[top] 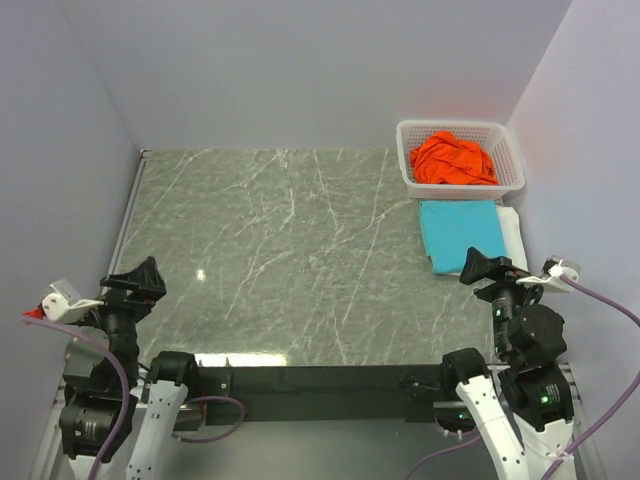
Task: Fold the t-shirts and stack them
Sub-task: Reset both grippers
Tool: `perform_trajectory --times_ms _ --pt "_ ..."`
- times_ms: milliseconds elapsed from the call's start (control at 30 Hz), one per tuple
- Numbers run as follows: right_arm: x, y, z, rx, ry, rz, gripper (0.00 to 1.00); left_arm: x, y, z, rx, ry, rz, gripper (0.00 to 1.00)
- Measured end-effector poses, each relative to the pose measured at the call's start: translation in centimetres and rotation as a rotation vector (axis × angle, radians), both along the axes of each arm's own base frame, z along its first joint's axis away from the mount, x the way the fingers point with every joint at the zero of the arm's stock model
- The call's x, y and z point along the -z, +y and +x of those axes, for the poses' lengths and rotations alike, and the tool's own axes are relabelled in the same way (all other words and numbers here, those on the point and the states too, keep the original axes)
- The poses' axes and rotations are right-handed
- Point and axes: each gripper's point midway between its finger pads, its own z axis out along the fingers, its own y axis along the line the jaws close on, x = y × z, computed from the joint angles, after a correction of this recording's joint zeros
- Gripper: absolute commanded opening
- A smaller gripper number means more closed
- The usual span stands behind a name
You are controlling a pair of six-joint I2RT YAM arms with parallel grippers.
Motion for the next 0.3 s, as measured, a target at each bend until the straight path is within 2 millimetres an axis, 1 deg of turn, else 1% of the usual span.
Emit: perform_trajectory --times_ms 300 --pt "-0.1 0.1 -0.1 -0.009 -0.007 -0.001 0.84 1.1 -0.5 1.7 0.022 0.001 0.003 0.99"
